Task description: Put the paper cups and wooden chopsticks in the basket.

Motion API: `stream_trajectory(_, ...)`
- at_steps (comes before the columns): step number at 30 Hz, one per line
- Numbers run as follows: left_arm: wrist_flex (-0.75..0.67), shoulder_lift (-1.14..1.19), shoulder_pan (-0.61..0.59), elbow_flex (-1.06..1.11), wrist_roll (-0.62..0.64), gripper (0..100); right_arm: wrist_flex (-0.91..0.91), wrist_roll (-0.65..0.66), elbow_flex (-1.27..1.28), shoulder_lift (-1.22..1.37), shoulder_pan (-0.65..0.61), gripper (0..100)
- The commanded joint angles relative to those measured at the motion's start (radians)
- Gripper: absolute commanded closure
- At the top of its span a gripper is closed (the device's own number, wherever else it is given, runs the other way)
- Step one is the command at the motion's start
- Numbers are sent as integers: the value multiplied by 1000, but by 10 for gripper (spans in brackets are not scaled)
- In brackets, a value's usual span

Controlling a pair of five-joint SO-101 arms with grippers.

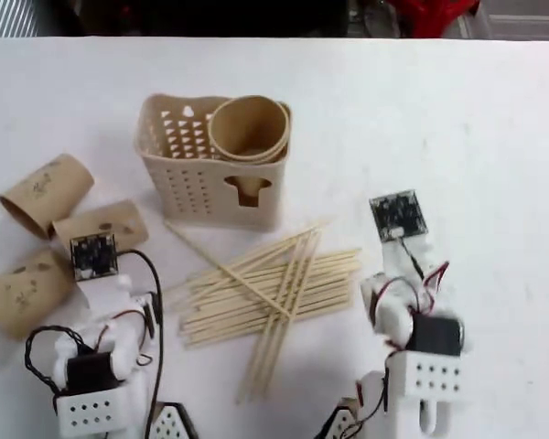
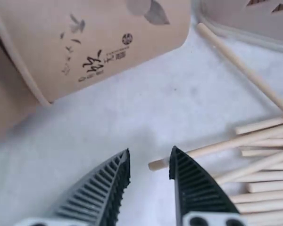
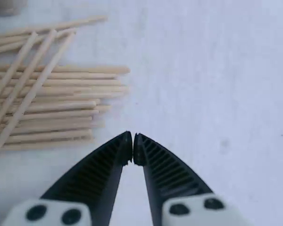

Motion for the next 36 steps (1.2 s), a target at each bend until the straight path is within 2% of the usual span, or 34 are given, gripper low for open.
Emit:
stream_trajectory(1,-94,-10,-18,-6,-34,842,-22,9,71,-124,19,974)
stream_trajectory(5,-146,-10,-111,-80,-324,845,-22,49,158,-225,41,974)
stream_trajectory(7,-144,-10,-171,-144,-422,845,-22,58,201,-266,42,974)
stream_trajectory(13,-80,-2,-341,-423,-459,842,-15,63,288,-380,44,974)
stream_trajectory(17,-15,36,-453,-631,-537,842,19,63,304,-443,44,974)
stream_trajectory(22,0,394,-601,-902,-585,841,25,63,358,-516,44,974)
stream_trajectory(27,121,854,-625,-1148,-609,773,25,64,370,-526,42,974)
stream_trajectory(30,181,1066,-657,-1217,-609,749,25,64,371,-526,39,974)
stream_trajectory(36,86,1291,-829,-1220,-646,747,25,64,371,-526,35,974)
